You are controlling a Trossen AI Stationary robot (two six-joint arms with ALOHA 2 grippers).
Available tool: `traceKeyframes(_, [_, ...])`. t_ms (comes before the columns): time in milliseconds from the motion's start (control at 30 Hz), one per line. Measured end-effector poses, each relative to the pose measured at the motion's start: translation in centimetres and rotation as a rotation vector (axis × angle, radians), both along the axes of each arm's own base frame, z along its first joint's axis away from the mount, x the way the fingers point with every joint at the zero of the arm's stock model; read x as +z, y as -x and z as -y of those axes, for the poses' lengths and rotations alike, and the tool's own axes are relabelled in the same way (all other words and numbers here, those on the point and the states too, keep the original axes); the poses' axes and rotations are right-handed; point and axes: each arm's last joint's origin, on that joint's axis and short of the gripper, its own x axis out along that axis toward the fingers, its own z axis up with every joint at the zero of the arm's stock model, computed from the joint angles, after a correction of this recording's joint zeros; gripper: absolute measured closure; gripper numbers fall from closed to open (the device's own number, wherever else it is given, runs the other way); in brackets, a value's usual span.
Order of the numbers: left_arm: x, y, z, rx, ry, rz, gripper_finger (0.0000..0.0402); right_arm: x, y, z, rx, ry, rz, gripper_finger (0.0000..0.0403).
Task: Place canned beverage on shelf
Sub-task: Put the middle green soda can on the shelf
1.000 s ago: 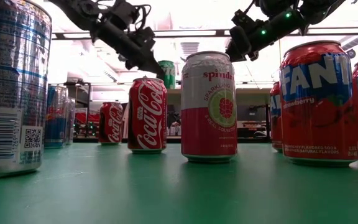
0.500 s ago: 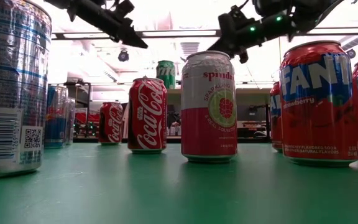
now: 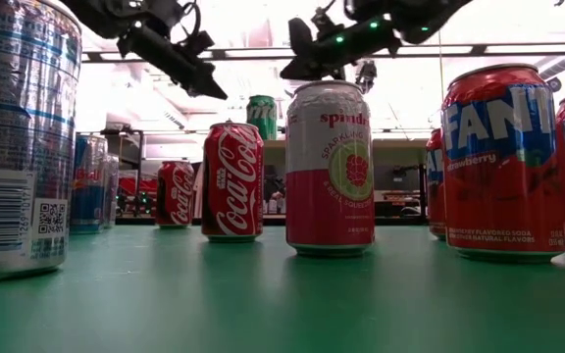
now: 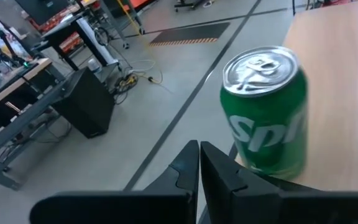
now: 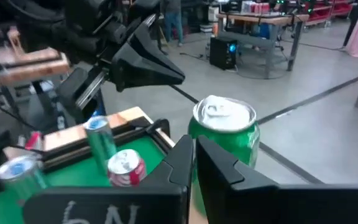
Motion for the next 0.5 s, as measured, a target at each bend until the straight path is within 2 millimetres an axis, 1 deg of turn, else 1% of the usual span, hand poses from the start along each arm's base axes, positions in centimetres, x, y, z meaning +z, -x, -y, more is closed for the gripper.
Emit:
traceKeyframes(200, [-0.7, -0.8, -1.0, 0.003, -0.023, 0.012, 0.0402, 0.1, -2.1, 1.2, 0.009, 0.002, -0.069, 0.039])
traceKeyframes(300, [-1.0, -1.1, -1.4, 0.003, -0.028, 0.018, 0.0402, -0.2, -2.5, 1.7, 0.0, -0.003, -0.082, 0.039])
traceKeyframes(500, [-1.7, -1.5, -1.7, -0.005, 0.0, 0.016, 0.0402, -0.7, -2.3, 2.1, -0.01, -0.03, -0.11, 0.039])
